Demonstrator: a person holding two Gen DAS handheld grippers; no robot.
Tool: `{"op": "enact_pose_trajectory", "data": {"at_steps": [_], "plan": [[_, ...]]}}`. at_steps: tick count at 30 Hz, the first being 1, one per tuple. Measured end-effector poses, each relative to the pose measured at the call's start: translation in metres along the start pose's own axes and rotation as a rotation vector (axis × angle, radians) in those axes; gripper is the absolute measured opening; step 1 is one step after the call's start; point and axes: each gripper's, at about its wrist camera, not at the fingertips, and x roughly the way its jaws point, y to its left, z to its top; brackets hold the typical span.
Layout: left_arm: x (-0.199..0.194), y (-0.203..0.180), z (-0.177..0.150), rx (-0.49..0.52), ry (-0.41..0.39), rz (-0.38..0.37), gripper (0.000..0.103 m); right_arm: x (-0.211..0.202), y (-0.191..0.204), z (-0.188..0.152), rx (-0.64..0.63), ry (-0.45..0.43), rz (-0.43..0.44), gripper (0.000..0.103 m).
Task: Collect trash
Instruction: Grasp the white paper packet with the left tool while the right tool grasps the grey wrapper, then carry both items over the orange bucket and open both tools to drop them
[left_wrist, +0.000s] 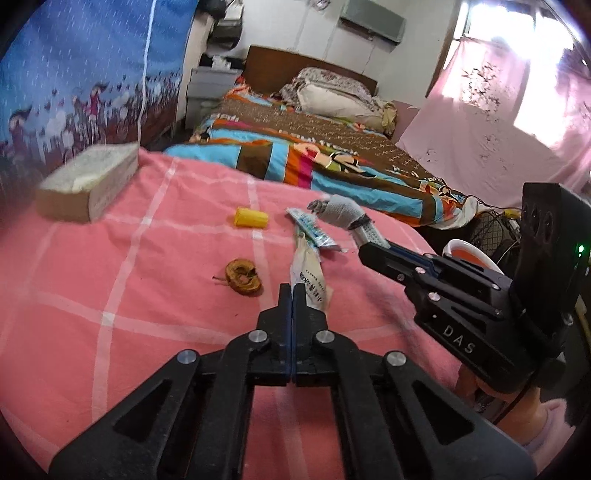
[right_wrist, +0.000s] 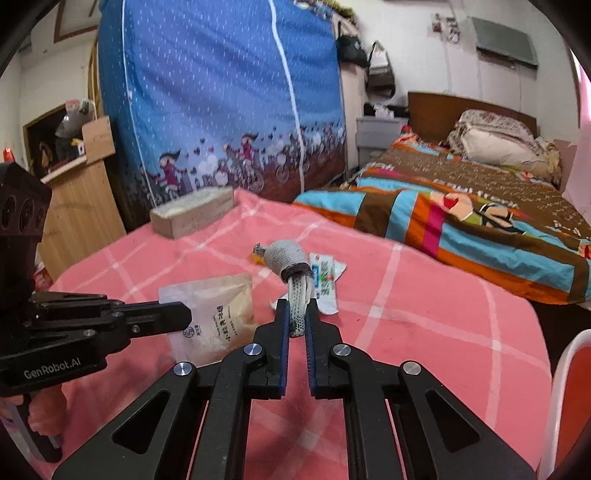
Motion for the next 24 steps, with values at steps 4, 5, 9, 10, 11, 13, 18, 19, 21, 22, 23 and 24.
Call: {"op": "enact_pose_trajectory", "data": {"at_steps": [4,5,9,10,11,13,18,19,21,22,23,24], "plan": [[-0.010,-0.010,0.000,0.044,-0.058,0.018,0.014,-0.024,-0.002,-0.001,0.010,-0.107,-0.032,0.006],[-0.012,-0.013,0.001,0.051,-0.075,0.022,0.014,-0.028,-0.002,-0.001,0.010,-0.122,-0.040,0.006],[-0.023,-0.026,0.004,0.071,-0.161,0.025,0.014,-0.049,-0.005,-0.003,0.008,-0.197,-0.079,0.006],[-0.025,-0.030,0.005,0.079,-0.182,0.027,0.014,-0.055,-0.006,-0.003,0.009,-0.219,-0.092,0.006],[-0.028,-0.035,0.007,0.088,-0.205,0.026,0.014,-0.061,-0.009,-0.003,0.010,-0.242,-0.103,0.006],[-0.035,-0.048,0.011,0.113,-0.259,0.011,0.014,-0.075,-0.015,-0.002,0.019,-0.294,-0.127,0.006],[-0.041,-0.086,0.022,0.197,-0.368,-0.018,0.014,-0.105,-0.033,-0.002,0.058,-0.390,-0.184,0.006],[-0.041,-0.093,0.023,0.212,-0.377,-0.024,0.014,-0.110,-0.037,-0.002,0.066,-0.406,-0.195,0.006],[-0.038,-0.110,0.025,0.243,-0.397,-0.043,0.014,-0.122,-0.046,-0.002,0.081,-0.431,-0.218,0.006],[-0.037,-0.115,0.026,0.253,-0.402,-0.054,0.014,-0.126,-0.049,-0.003,0.088,-0.438,-0.229,0.006],[-0.035,-0.123,0.027,0.267,-0.406,-0.068,0.014,-0.131,-0.054,-0.003,0.099,-0.449,-0.238,0.006],[-0.033,-0.129,0.028,0.280,-0.408,-0.081,0.014,-0.136,-0.059,-0.004,0.111,-0.457,-0.249,0.006]]}}
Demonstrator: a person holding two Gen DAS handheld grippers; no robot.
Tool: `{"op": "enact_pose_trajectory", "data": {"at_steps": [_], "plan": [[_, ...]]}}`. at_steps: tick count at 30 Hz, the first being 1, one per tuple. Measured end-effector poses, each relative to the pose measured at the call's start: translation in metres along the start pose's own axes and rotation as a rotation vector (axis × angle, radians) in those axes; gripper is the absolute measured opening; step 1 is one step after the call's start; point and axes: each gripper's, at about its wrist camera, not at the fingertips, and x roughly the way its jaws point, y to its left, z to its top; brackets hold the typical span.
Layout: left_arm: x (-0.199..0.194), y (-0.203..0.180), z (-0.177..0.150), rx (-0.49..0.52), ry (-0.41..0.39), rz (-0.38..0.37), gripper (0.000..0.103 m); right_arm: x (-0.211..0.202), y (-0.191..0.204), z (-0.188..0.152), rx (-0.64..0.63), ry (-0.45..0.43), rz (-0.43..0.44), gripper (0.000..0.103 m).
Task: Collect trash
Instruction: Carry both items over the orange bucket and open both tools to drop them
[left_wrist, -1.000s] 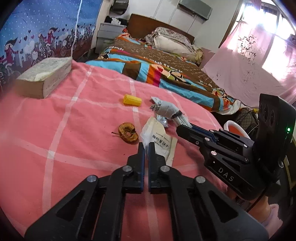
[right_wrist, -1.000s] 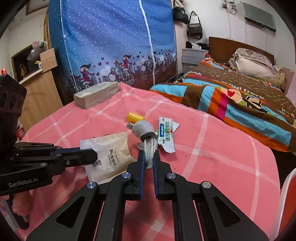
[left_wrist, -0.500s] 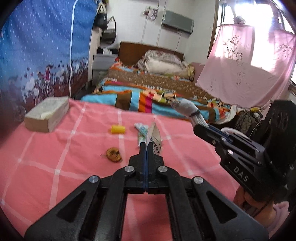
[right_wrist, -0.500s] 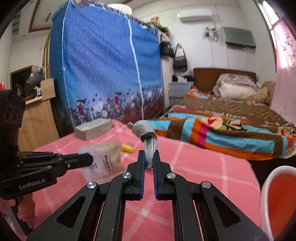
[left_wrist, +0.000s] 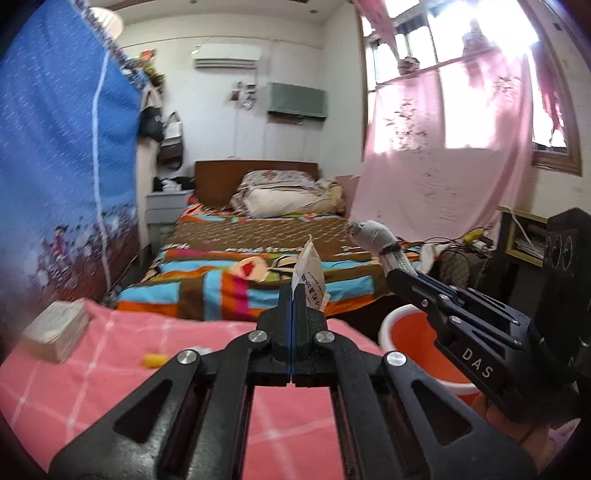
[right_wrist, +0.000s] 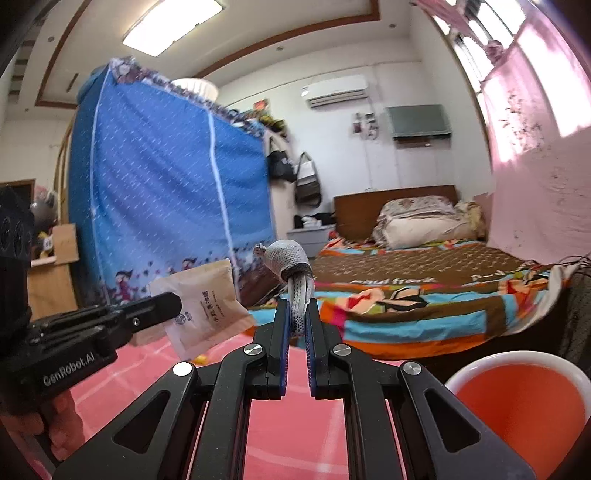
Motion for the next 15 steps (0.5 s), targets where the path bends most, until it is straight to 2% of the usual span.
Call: {"op": "enact_pose_trajectory", "data": {"at_steps": [8,15], "plan": [[0.023,-0.041,0.006,0.036,0.005,-0.088,0.014,-0.023,-0.045,0.009,0.052,-0.039,-0.134,0.006],[0.054,-0.081,0.003,0.048,0.078,-0.192,0.014,-0.031,-0.089,0.004,0.144,0.010,-0.260,0.006]]}}
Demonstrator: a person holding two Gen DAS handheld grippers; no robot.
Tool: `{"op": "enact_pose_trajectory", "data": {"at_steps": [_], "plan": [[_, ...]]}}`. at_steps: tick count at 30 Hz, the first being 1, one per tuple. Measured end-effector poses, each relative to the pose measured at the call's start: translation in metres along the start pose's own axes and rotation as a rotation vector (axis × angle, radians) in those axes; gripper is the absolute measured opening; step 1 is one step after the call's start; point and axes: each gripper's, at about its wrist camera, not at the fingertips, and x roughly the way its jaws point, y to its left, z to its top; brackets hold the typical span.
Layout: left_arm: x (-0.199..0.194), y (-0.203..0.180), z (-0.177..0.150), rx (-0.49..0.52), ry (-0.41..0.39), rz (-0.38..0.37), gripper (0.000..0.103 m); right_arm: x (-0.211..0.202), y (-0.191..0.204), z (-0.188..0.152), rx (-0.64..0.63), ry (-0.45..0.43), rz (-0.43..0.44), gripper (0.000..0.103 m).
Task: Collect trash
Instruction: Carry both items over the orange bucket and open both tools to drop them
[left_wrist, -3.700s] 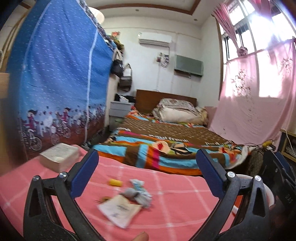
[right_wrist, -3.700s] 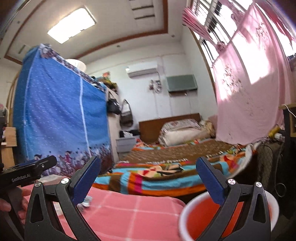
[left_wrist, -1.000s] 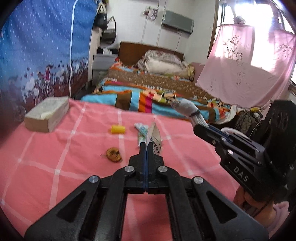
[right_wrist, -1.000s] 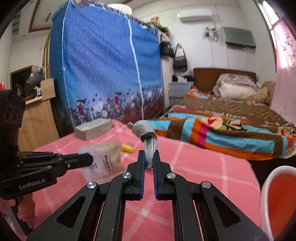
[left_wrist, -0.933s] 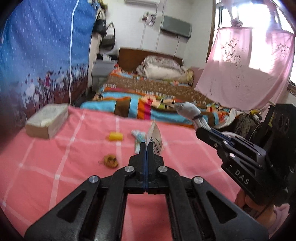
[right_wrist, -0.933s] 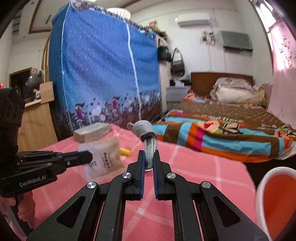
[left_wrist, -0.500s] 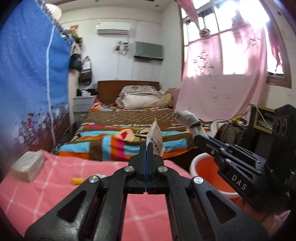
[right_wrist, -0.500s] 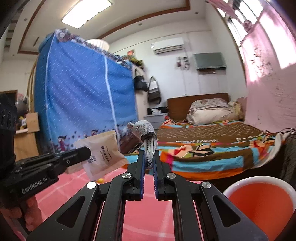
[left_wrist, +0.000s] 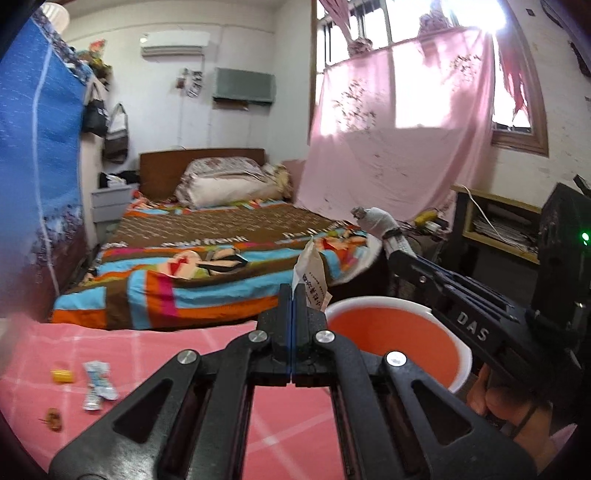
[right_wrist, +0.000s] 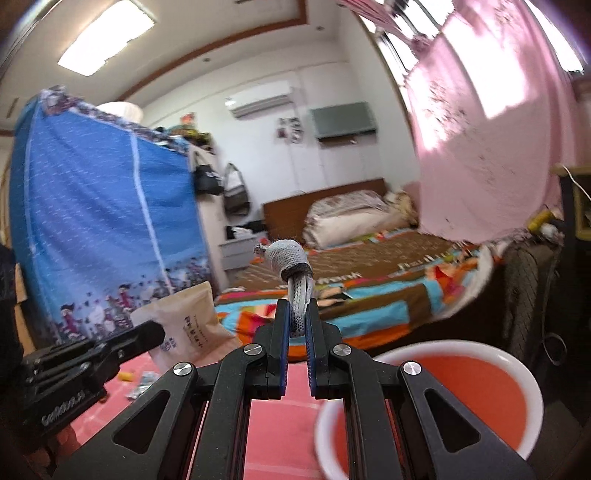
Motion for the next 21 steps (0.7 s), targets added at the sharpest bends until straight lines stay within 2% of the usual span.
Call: {"op": "enact_pose_trajectory", "data": {"at_steps": [11,21], "plan": [[0.045,-0.039,-0.010,-0.010,0.127,-0.092,0.014,0.009,-0.045,-0.009,0.072,0.143,-0.109,0.007],[0.075,-0.051,-0.021,-0.041,0.244,-0.125,0.014,0.014,-0.061,-0.012,0.096,0.199,-0.155,0.007]]}}
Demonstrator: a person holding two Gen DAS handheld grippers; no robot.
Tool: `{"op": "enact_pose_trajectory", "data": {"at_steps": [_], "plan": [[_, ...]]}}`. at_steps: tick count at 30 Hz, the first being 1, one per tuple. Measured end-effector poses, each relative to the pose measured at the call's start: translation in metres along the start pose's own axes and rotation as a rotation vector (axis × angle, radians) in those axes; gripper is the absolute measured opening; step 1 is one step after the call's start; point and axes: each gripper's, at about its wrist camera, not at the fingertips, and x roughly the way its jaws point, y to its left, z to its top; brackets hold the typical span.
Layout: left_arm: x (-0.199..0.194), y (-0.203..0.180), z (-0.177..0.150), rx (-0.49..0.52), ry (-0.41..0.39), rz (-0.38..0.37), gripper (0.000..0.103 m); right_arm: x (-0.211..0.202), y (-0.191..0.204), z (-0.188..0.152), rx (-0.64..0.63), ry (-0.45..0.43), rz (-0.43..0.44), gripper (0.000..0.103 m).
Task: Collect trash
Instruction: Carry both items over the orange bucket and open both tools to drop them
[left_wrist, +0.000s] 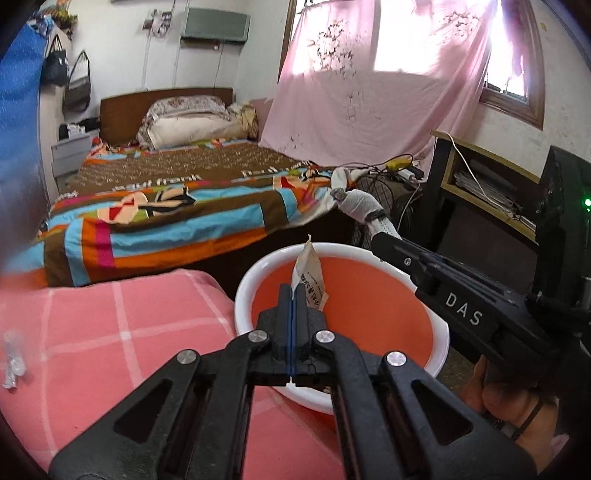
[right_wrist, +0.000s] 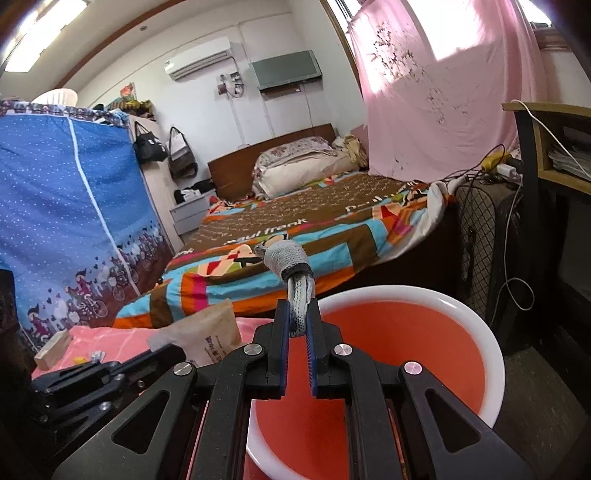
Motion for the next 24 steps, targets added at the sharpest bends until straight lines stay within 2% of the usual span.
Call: {"op": "enact_pose_trajectory", "data": {"at_steps": [5,13,17,24], "plan": [[0.013,-0.001,0.000,-0.036,0.040,-0.026,0.015,0.005,-0.006,0.000,0.023,0.030,-0.018,0.008],[0.024,-0.005,-0.002,-0.049,0.083,-0.026,0.017,0.010,-0.014,0.000,0.040,0.069,-0.035,0.008],[0.026,-0.002,-0.004,-0.061,0.098,-0.021,0.022,0.011,-0.015,0.000,0.045,0.079,-0.042,0.009],[0.021,0.003,-0.002,-0.083,0.078,-0.018,0.037,0.011,-0.019,0.001,0.061,0.085,-0.054,0.011]]}}
